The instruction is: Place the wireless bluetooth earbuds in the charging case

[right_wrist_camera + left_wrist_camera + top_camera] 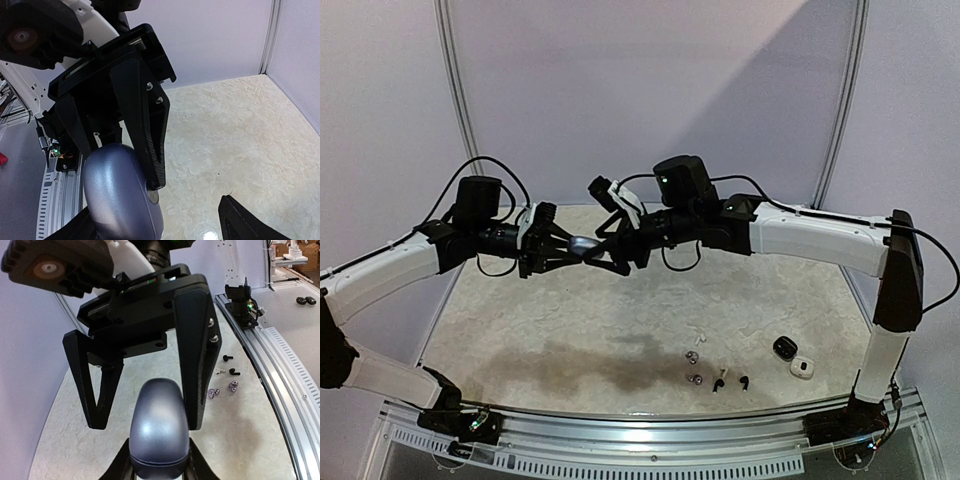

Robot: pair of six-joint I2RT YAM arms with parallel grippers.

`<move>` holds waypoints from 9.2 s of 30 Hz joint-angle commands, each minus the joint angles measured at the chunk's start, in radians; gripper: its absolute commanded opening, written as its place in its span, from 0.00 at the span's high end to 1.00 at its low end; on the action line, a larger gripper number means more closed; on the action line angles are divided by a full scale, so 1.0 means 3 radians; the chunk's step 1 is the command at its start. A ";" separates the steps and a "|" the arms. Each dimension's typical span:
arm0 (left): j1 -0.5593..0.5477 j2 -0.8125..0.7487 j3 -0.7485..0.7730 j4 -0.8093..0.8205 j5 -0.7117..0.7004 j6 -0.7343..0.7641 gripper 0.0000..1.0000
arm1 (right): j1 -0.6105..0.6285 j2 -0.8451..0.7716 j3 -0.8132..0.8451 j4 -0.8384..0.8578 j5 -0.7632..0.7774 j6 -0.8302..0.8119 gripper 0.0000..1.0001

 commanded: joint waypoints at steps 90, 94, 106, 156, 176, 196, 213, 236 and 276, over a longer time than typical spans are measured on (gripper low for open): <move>-0.0026 -0.0025 -0.0029 0.0076 0.0036 -0.0899 1.00 | -0.0050 0.0172 0.0338 -0.0360 -0.0468 -0.0375 0.91; 0.0015 -0.0035 -0.0096 0.0148 -0.0006 -0.1163 0.78 | -0.0048 0.0110 0.0298 -0.0294 -0.0449 -0.0384 0.97; 0.0036 -0.0047 -0.0208 0.0345 0.0070 -0.1066 0.61 | -0.0048 -0.0104 0.0118 -0.0066 -0.0358 -0.0488 1.00; 0.0026 0.0009 -0.0173 0.0327 -0.1096 -0.1103 1.00 | 0.0109 -0.0213 0.0030 -0.0251 -0.0139 -0.0598 0.62; 0.0013 -0.0040 -0.0232 0.0239 -0.0960 -0.0590 1.00 | 0.0158 -0.0219 0.0022 -0.0315 -0.0087 -0.0596 0.56; -0.0265 -0.0034 -0.1247 0.3529 -0.2479 0.0465 1.00 | -0.0410 0.0029 0.0087 0.0423 0.0660 0.2860 0.30; -0.0347 0.0120 -0.1209 0.3621 -0.2540 0.0926 1.00 | -0.0303 0.0268 0.0324 0.0830 0.0106 0.3089 0.29; -0.0352 0.0216 -0.1104 0.3684 -0.2810 0.0963 1.00 | -0.0267 0.0745 0.0883 0.0537 -0.0494 0.3263 0.47; -0.0363 0.0237 -0.1178 0.3597 -0.2427 0.1669 0.90 | -0.0306 0.0856 0.0850 0.0822 -0.0735 0.3668 1.00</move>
